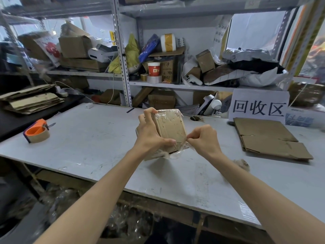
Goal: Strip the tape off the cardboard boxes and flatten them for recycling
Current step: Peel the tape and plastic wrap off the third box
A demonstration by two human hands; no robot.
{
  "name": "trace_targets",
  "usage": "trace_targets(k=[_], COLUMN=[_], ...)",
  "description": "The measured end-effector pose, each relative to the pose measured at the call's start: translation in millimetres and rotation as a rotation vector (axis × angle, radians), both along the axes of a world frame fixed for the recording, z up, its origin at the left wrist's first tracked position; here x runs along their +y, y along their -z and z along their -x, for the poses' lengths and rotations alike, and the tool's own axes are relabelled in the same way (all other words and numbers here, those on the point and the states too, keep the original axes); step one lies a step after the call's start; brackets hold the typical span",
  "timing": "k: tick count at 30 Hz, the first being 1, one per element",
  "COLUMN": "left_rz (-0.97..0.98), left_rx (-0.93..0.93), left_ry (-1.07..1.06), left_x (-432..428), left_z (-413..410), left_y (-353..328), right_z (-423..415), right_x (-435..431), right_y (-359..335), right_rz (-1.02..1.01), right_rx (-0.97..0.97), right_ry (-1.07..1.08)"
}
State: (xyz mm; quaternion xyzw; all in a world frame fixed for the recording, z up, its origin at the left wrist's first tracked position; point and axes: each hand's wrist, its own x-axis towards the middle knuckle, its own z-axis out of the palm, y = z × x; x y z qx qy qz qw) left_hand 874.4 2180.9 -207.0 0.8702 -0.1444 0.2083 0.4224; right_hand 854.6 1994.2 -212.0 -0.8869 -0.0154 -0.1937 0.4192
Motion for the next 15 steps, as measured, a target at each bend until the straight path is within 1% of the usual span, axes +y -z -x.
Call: trace_targets(k=[2, 4, 6, 8, 9, 10, 13, 15], left_rz=[0.021, 0.074, 0.152, 0.189, 0.2, 0.209, 0.166, 0.148], left_rx=[0.005, 0.035, 0.081, 0.107, 0.112, 0.113, 0.079, 0.075], left_ry=[-0.003, -0.005, 0.005, -0.009, -0.015, -0.01, 0.027, 0.026], left_x=[-0.6, 2.8, 8.3, 14.5, 16.3, 16.5, 10.2, 7.3], left_z=[-2.5, -6.4, -10.9, -12.0, -11.0, -9.7, -4.6, -4.4], left_y=[-0.1, -1.0, -0.5, 0.9, 1.2, 0.9, -0.4, -0.4], right_z=[-0.7, -3.0, -7.7, -9.2, -9.1, -9.8, -9.5, -8.5], right_x=[2.0, 3.9, 4.0, 3.2, 3.8, 4.0, 7.7, 11.7], right_y=[1.2, -0.3, -4.3, -10.6, -12.8, -13.5, -14.8, -17.1], right_rz=[-0.05, -0.181, -0.436, -0.738, -0.805, -0.763, -0.335, -0.139], right_rx=[-0.016, 0.013, 0.102, 0.204, 0.237, 0.252, 0.216, 0.189], right_ry=[0.047, 0.127, 0.192, 0.188, 0.172, 0.152, 0.096, 0.082])
